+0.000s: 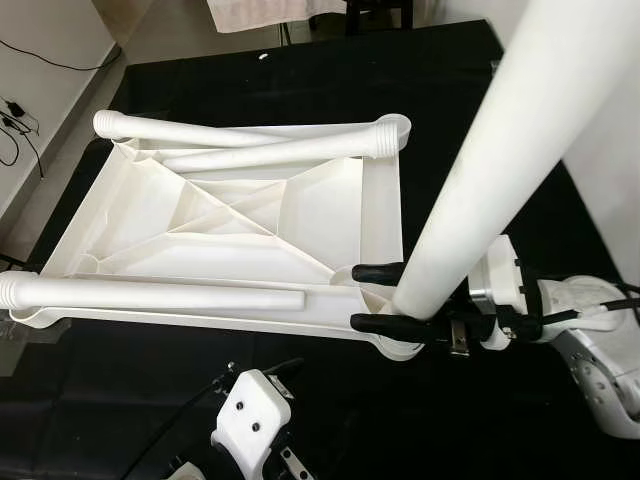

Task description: Building children table

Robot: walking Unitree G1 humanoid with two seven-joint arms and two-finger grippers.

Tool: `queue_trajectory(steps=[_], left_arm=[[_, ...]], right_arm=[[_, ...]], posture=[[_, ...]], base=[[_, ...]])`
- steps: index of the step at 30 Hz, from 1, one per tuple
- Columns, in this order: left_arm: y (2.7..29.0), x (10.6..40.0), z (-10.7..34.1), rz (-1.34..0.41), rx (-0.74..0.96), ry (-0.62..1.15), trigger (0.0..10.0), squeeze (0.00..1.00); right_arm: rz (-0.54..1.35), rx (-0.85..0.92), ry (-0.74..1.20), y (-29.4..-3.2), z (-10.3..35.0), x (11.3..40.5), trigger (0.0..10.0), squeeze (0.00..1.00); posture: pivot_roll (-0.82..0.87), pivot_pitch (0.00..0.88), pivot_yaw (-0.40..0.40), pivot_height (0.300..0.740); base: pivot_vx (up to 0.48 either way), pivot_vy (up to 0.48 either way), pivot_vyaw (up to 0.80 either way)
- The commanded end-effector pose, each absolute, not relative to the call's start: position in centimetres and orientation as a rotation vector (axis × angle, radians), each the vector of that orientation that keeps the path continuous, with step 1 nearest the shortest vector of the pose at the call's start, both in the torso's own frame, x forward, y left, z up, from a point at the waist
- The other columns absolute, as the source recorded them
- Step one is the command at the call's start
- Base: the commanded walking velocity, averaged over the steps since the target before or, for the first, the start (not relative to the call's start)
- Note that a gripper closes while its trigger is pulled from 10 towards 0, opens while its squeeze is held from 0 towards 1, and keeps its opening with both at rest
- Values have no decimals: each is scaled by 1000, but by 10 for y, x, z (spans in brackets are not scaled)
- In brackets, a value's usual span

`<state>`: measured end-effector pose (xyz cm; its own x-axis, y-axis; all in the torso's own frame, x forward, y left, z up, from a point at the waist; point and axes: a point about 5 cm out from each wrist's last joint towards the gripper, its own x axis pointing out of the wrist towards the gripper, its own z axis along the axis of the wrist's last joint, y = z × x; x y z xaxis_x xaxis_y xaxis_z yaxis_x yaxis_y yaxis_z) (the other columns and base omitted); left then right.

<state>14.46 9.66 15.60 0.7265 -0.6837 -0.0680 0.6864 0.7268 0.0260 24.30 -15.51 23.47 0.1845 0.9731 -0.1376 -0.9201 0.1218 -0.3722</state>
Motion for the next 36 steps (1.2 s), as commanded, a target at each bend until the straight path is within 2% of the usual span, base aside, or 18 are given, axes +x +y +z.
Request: queue_trajectory(steps=[1,3,6,8,11,20,21,22,23,24,25,30,36], left_arm=[[100,143,151,-759,62,92,10000,0],[100,143,151,-758,61,91,10000,0],[99,143,152,-755,60,89,10000,0],[99,143,152,-755,60,89,10000,0],[99,143,152,-754,59,88,10000,0],[100,143,152,-757,60,89,10000,0],[100,143,152,-758,62,91,10000,0],[101,143,152,-759,65,93,10000,0],[101,143,152,-759,65,93,10000,0],[101,142,152,-759,66,94,10000,0],[102,143,152,-758,67,95,10000,0],[103,145,151,-757,70,96,10000,0],[105,146,149,-754,80,100,10000,0]], right_arm=[[1395,-366,148,-159,188,246,10000,0],[1372,-354,162,-159,188,249,10000,0],[1207,-255,192,-160,187,267,10000,0],[1207,-255,192,-160,187,267,10000,0],[1083,-202,210,-161,184,278,10000,0],[888,-190,197,-161,177,279,10000,0],[720,-223,214,-166,170,280,10000,0],[453,-270,209,-177,167,278,10000,0],[453,-270,209,-177,167,278,10000,0],[263,-300,204,-187,165,276,10000,0],[181,-290,208,-186,162,267,10000,0],[198,-242,208,-174,159,259,10000,0],[208,-175,194,-163,161,273,10000,0]], posture=[[-17,304,97,740],[-17,304,97,740],[-16,305,93,740],[-16,305,93,740],[-18,308,93,740],[-22,308,95,740],[-20,307,94,740],[-23,308,89,740],[-23,308,89,740],[-23,308,89,740],[-35,307,101,740],[-28,301,105,740],[-25,280,109,740]], base=[[0,0,0],[0,0,0],[0,0,0],[0,0,0],[0,0,0],[0,0,0],[0,0,0],[0,0,0],[0,0,0],[0,0,0],[0,0,0],[0,0,0],[0,0,0]])
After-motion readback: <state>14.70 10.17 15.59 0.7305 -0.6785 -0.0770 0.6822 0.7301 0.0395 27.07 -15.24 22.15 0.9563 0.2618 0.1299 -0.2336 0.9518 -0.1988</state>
